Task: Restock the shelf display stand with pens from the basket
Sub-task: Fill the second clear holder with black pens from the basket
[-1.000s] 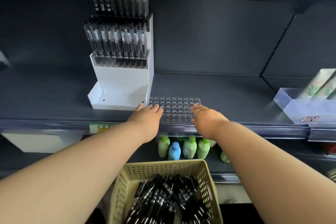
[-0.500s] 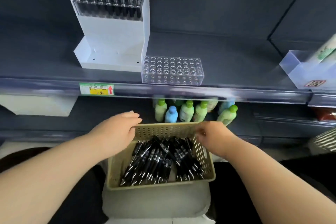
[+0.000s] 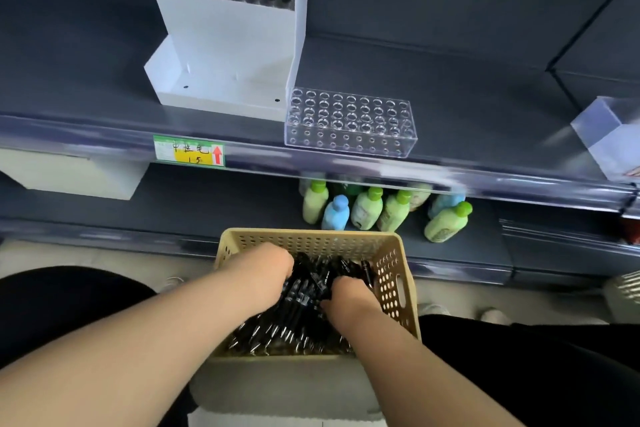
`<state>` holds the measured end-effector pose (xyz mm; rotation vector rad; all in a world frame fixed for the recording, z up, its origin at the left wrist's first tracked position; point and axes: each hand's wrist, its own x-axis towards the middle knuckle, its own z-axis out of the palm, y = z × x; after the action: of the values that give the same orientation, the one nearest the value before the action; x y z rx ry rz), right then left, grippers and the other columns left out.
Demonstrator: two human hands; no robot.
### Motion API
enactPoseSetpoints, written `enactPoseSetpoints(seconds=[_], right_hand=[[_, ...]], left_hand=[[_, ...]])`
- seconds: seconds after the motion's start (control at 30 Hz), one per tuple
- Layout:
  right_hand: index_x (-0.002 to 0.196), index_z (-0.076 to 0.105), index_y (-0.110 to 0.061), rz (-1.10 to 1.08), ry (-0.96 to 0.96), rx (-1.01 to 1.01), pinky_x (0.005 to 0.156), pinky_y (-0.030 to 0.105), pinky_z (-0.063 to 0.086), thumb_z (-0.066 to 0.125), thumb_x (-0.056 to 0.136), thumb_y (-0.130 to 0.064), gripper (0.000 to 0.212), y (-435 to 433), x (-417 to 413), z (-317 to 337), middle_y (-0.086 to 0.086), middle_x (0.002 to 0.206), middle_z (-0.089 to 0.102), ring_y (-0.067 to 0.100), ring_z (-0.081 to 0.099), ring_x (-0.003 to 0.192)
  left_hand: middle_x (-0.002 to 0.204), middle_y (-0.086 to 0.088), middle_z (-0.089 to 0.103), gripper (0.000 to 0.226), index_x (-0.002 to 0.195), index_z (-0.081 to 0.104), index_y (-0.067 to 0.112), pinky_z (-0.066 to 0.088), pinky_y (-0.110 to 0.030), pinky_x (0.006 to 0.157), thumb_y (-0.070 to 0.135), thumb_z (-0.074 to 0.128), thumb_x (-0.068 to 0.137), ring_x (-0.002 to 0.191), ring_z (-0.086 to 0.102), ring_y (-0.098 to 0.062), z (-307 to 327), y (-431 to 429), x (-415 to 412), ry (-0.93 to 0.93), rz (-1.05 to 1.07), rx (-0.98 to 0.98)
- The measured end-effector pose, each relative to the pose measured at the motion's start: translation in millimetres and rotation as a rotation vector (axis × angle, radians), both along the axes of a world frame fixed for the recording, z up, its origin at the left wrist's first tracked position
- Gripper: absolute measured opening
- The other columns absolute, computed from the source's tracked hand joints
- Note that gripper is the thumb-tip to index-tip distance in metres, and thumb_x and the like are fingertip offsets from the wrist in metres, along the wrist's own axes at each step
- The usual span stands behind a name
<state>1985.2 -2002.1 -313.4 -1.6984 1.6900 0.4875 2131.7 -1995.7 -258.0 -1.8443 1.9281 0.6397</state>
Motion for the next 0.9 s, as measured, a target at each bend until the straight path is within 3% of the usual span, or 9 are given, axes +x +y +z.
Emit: enactPoseSetpoints(seconds=[0.17,0.23,0.33,0.5,0.63,0.7,0.8,0.83,0.9], right_hand=[[0.105,0.058,-0.008,0.135,0.056,-0.017,0.078,0.027,0.048,0.055,0.09,-0.014,0.017,-15,-22,27,0.008,0.095,0.056,0.024,0.061,0.096],[0.112,0.053,-0.008,0.145,0.012,0.036,0.084,0.032,0.052,0.053,0.089,-0.008,0.022,-13,-31,46,0.01,0.105,0.061,0.027,0.062,0.101],[0.118,0.046,-0.012,0.174,-0.087,0.1,0.079,0.035,0.054,0.055,0.087,-0.006,0.032,-7,-39,78,0.01,0.114,0.061,0.028,0.064,0.1],[0.113,0.044,-0.018,0.074,-0.529,0.189,0.07,0.037,0.057,0.049,0.091,-0.007,0.024,-17,-36,146,0.007,0.091,0.07,0.021,0.07,0.077],[0.089,0.048,-0.021,-0.218,-0.882,-0.327,0.049,0.029,0.053,0.049,0.092,-0.006,0.015,-56,-36,205,0.009,0.079,0.071,0.021,0.069,0.063],[0.085,0.052,-0.021,-0.305,-0.928,-0.606,0.052,0.031,0.055,0.05,0.093,-0.016,0.009,-84,-42,218,0.006,0.078,0.071,0.021,0.07,0.065],[0.078,0.057,-0.008,-0.242,-0.67,-0.961,0.063,0.027,0.051,0.05,0.093,-0.035,0.031,-126,-57,219,0.002,0.067,0.061,0.022,0.061,0.065],[0.073,0.054,-0.005,-0.235,-0.588,-1.033,0.058,0.02,0.043,0.05,0.093,-0.037,0.038,-138,-60,217,0.002,0.061,0.053,0.022,0.052,0.063],[0.067,0.049,-0.007,-0.278,-0.568,-1.092,0.056,0.024,0.037,0.052,0.092,-0.037,0.039,-154,-61,210,0.002,0.06,0.046,0.023,0.045,0.064]], left_hand=[[0.113,-0.009,0.06,0.023,0.111,0.06,0.013,0.048,-0.034,0.084,0.019,0.052,0.092,0.103,0.06,-0.027,-45,7,-35,0.1,0.127,0.067],[0.126,-0.01,0.05,0.035,0.123,0.051,0.009,0.045,-0.036,0.095,0.029,0.049,0.094,0.117,0.051,-0.029,-56,13,-51,0.126,0.184,0.076],[0.134,-0.01,0.042,0.039,0.131,0.044,0.008,0.041,-0.037,0.1,0.02,0.049,0.094,0.125,0.039,-0.027,-66,20,-64,0.048,0.215,0.126],[0.128,-0.006,0.055,0.036,0.123,0.052,0.015,0.044,-0.036,0.096,0.009,0.05,0.088,0.119,0.052,-0.025,-33,4,-55,0.05,0.194,0.095],[0.114,-0.004,0.059,0.023,0.114,0.049,0.017,0.044,-0.034,0.079,0.014,0.045,0.092,0.106,0.057,-0.026,45,-21,-59,0.109,0.075,-0.133],[0.101,-0.003,0.061,0.011,0.102,0.044,0.02,0.044,-0.034,0.072,0.02,0.043,0.091,0.094,0.059,-0.026,81,-32,-57,0.222,0.074,-0.292],[0.084,0.007,0.064,0.007,0.087,0.051,0.022,0.051,-0.034,0.073,0.028,0.053,0.087,0.08,0.061,-0.015,119,-52,-51,0.542,0.168,-0.499],[0.081,0.009,0.064,0.006,0.087,0.056,0.022,0.051,-0.031,0.074,0.028,0.057,0.086,0.078,0.062,-0.011,127,-61,-51,0.645,0.206,-0.548],[0.079,0.011,0.066,0.006,0.083,0.06,0.022,0.05,-0.023,0.072,0.028,0.06,0.085,0.076,0.062,-0.004,143,-82,-52,0.758,0.235,-0.678]])
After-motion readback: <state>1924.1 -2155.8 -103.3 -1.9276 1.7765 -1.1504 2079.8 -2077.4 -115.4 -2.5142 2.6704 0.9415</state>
